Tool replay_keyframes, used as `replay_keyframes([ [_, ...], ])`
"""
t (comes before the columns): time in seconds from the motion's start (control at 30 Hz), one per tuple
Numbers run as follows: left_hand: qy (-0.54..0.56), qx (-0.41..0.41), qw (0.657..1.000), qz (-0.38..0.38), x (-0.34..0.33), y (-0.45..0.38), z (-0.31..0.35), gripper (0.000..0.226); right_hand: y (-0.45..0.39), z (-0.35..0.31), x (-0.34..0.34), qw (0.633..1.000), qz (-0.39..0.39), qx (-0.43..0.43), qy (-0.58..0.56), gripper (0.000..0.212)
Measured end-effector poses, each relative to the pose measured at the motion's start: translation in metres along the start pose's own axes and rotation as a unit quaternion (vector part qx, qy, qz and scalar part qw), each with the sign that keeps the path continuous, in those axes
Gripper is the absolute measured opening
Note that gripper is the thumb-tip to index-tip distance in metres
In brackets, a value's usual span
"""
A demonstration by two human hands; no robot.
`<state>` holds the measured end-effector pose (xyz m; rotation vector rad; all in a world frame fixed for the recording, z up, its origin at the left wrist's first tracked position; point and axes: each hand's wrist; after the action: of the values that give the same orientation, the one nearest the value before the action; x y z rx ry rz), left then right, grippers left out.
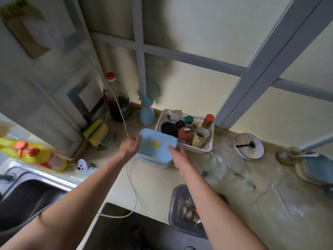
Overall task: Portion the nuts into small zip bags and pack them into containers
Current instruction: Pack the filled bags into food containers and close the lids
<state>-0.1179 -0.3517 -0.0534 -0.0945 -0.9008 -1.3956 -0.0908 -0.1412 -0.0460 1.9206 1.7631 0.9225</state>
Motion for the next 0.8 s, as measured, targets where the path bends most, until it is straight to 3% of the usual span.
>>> replay_keyframes([
  [0.1,0.031,0.006,0.997,-0.067,-0.001,-0.014,-0.019,0.091,-0.011,0.008,-0.013,0.999,-0.002,-0.027,-0.033,0.045],
  [0.2,0.127,0.044,0.983,-0.128,0.005,0.007,-0.006,0.048,-0.01,0.013,-0.018,0.997,-0.012,-0.047,-0.06,0.03],
  [0.23,0.153,0.056,0.978,-0.13,0.002,0.005,-0.007,0.041,-0.007,0.012,-0.019,0.996,-0.015,-0.051,-0.075,0.018],
  [0.3,0.181,0.047,0.975,-0.118,-0.001,0.004,-0.01,0.049,-0.004,0.012,-0.019,0.994,-0.019,-0.053,-0.093,0.009],
  [0.43,0.165,0.045,0.982,-0.078,-0.007,-0.014,-0.028,0.07,0.0,0.008,-0.017,0.995,-0.008,-0.04,-0.091,0.014],
  [0.67,0.146,0.021,0.989,-0.03,0.015,0.024,0.002,0.066,0.036,-0.009,-0.004,0.998,0.035,0.015,-0.058,0.039],
  [0.8,0.157,0.026,0.987,0.007,0.02,0.07,0.025,0.063,0.073,-0.016,0.014,0.997,0.037,0.05,-0.042,0.035],
])
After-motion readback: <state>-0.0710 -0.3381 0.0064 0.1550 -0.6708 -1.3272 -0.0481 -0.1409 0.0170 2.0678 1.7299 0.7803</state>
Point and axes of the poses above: each hand's wrist, its own y-axis away from the middle knuckle, its own x-axis out of the back of the hand, z = x × y, and after that the axes turned 1 degree about z, right-handed
